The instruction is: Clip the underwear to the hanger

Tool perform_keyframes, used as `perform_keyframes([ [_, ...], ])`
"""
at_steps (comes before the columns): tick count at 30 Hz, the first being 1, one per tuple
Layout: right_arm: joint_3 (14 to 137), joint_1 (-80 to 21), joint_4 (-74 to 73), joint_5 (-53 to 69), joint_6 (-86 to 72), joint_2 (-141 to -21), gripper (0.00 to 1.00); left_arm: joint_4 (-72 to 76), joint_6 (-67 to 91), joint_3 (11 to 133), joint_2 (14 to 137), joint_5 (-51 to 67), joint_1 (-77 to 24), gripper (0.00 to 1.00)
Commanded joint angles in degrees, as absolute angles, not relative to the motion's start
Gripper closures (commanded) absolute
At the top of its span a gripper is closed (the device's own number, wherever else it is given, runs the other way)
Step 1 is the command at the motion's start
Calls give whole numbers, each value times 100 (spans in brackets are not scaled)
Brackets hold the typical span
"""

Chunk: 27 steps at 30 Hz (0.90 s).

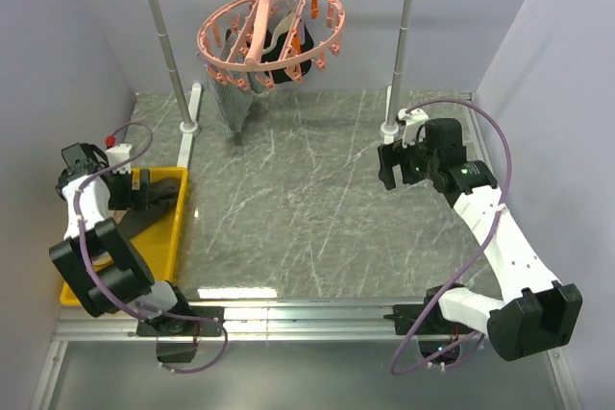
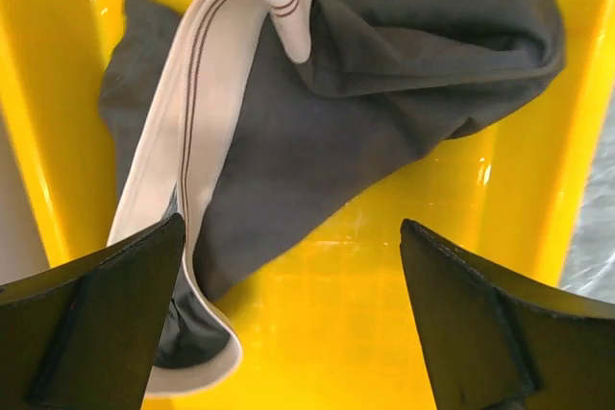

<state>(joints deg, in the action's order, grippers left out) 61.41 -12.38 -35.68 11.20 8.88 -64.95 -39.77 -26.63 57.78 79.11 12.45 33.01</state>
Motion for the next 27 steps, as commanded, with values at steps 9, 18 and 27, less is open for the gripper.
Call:
perform_keyframes([
  [9,6521,-1204,-3656,1230,1046,-6530,0,-3622,-3849,6732,9254,1529,3410,1],
  [18,6565,-1213,-3744,1239,1099,-6513,0,-3472,-4183,6671,9914,1661,3419,1],
  [27,6548,-1213,-3744,1283,1099,-6478,0,-3779,-4438,6231,9415,1986,3419,45],
])
